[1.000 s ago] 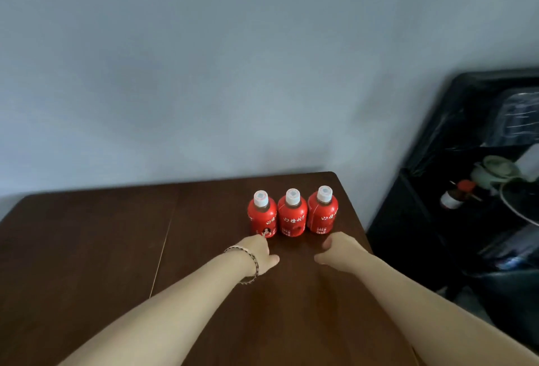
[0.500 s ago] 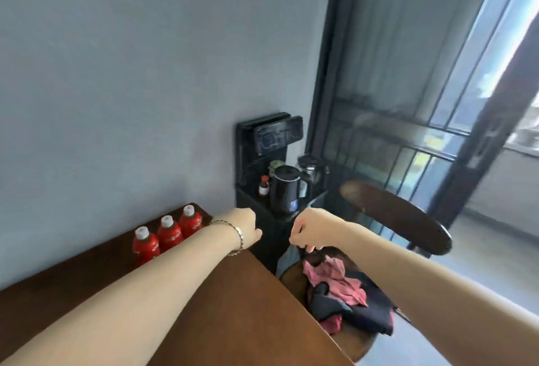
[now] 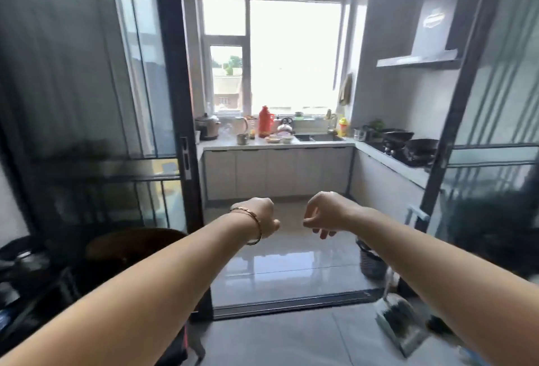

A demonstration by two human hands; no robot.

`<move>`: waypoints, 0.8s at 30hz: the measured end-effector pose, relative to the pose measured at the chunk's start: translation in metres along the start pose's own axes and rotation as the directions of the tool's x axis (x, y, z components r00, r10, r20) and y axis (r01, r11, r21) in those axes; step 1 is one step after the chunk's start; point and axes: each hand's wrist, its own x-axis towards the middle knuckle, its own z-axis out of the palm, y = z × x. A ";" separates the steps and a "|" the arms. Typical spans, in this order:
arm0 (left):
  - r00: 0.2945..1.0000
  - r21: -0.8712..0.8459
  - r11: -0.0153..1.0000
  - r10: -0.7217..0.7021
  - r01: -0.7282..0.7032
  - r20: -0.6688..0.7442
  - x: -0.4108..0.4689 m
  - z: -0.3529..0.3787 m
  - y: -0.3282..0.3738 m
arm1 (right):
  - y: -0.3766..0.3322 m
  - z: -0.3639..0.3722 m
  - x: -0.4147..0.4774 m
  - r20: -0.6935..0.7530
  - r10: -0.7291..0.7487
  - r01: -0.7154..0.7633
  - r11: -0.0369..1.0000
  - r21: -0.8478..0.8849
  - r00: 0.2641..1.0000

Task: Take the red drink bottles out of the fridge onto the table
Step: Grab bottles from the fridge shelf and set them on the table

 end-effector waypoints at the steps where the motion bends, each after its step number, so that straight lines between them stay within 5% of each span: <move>1: 0.999 0.008 0.999 0.041 -0.041 -0.003 0.016 0.000 0.032 | 0.030 -0.016 -0.004 -0.024 0.042 -0.042 0.999 0.013 0.999; 9: 0.904 0.058 0.904 0.425 -0.423 -0.041 0.149 -0.006 0.333 | 0.287 -0.165 -0.074 -0.221 0.382 -0.396 0.918 -0.022 0.897; 18: 0.721 0.020 0.723 0.691 -0.691 -0.061 0.255 -0.021 0.605 | 0.512 -0.282 -0.130 -0.403 0.679 -0.725 0.687 0.050 0.614; 24: 0.531 0.056 0.540 0.839 -0.840 -0.119 0.329 -0.025 0.759 | 0.626 -0.346 -0.142 -0.481 0.761 -0.825 0.551 0.124 0.436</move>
